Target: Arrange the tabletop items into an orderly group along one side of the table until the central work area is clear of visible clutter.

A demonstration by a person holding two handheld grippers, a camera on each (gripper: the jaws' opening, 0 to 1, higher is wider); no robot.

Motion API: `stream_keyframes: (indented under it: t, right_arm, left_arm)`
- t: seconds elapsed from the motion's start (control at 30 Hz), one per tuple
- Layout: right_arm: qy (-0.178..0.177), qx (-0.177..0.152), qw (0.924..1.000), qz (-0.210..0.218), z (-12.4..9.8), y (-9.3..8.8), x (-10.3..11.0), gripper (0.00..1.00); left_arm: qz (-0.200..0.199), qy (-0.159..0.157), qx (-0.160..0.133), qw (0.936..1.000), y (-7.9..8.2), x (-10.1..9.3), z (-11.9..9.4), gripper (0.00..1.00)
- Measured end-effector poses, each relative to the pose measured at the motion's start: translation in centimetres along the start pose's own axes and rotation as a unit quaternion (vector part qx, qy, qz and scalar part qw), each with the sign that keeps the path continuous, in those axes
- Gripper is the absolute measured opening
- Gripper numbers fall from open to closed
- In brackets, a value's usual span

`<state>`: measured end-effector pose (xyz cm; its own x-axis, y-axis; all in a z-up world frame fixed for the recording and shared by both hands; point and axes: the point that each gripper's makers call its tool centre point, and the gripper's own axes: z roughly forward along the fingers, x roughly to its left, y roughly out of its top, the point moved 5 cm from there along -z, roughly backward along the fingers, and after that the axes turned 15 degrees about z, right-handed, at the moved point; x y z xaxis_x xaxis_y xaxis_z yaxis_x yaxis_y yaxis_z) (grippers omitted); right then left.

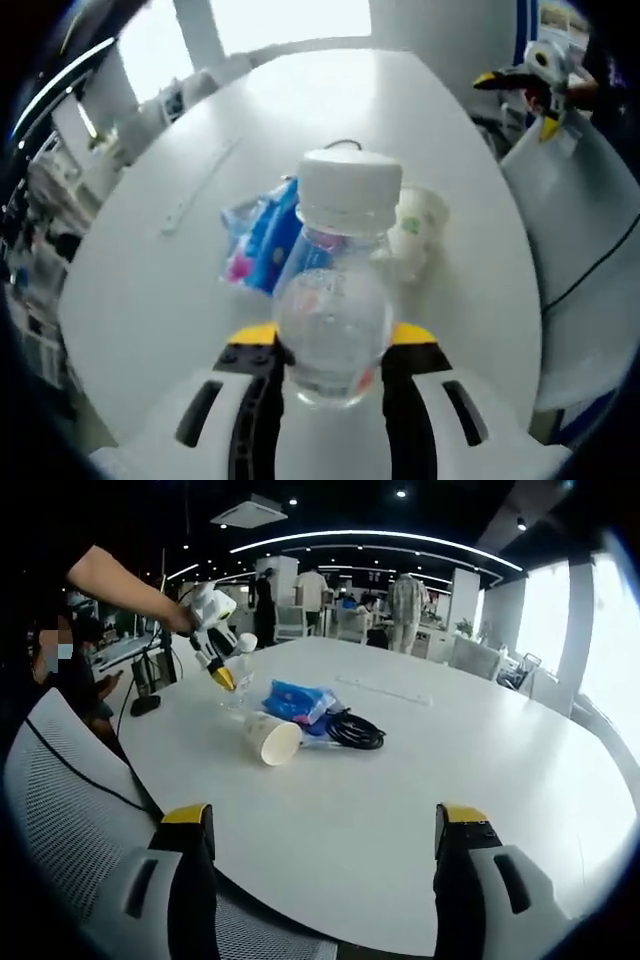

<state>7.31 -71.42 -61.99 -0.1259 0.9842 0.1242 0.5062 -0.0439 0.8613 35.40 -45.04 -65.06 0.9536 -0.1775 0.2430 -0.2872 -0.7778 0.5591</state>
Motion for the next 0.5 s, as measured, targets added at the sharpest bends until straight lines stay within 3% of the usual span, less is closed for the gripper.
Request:
stream_keyframes:
  t: [0.2,0.5]
  right_arm:
    - [-0.001,0.003,1.0000,0.001,0.0,-0.1,0.0,0.90]
    - [-0.001,0.006,1.0000,0.002,0.0,-0.1,0.0,0.90]
  left_arm:
    - [-0.060,0.013,-0.027,0.9978,-0.8,-0.5,-0.1,0.34]
    - [-0.072,0.013,-0.046,0.9963,-0.9,-1.2,-0.2,0.35]
